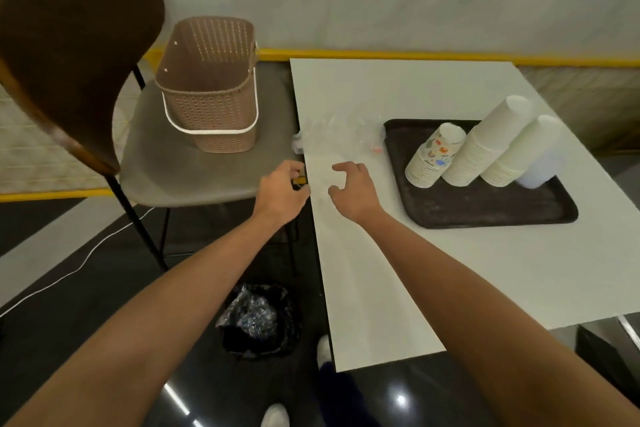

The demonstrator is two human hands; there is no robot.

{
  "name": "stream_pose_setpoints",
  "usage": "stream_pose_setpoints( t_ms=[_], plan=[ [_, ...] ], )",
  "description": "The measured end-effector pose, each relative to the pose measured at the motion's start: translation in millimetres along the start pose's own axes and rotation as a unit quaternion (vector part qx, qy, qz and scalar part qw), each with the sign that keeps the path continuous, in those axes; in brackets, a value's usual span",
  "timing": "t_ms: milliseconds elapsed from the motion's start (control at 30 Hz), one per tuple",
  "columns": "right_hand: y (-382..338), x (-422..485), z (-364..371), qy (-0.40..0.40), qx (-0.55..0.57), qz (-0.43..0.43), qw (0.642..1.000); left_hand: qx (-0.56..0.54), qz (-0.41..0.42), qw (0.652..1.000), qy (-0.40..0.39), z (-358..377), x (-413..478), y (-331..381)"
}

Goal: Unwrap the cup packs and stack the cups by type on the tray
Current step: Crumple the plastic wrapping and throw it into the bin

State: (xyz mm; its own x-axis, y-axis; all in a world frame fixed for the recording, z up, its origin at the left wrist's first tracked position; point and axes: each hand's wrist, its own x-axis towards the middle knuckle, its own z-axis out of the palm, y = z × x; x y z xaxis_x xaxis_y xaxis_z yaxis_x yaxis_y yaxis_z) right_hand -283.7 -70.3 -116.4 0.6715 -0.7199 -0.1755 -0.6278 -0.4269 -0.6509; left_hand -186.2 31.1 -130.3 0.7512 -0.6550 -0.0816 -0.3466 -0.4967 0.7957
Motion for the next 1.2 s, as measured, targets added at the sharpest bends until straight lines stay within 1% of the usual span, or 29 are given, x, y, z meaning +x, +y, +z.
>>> stream_pose_setpoints(
  t_ms=[233, 333, 567, 767, 900, 1067, 1200],
  plan=[
    [20, 70, -36, -0.011, 0.011, 0.026, 1.000, 0.023, -0.004, 1.000, 0.018, 33, 80, 31],
    [29, 96, -44, -0.021, 0.015, 0.039, 0.999, 0.063, 0.013, 0.998, 0.017, 48, 110, 40],
    [51, 132, -50, -0.059, 0.016, 0.060, 0.996, 0.153, 0.024, 0.988, 0.007, 70, 163, 48],
    [61, 144, -47, -0.094, 0.034, 0.067, 0.993, 0.203, -0.034, 0.978, -0.040, 81, 182, 45],
    [63, 148, -45, -0.125, 0.044, 0.077, 0.988, 0.196, -0.066, 0.975, -0.079, 90, 180, 43],
    [65, 148, -46, -0.128, 0.038, 0.078, 0.988, 0.169, -0.062, 0.979, -0.091, 95, 175, 47],
    [62, 144, -48, -0.107, 0.068, 0.074, 0.989, 0.032, -0.039, 0.992, -0.112, 92, 171, 52]
  ],
)
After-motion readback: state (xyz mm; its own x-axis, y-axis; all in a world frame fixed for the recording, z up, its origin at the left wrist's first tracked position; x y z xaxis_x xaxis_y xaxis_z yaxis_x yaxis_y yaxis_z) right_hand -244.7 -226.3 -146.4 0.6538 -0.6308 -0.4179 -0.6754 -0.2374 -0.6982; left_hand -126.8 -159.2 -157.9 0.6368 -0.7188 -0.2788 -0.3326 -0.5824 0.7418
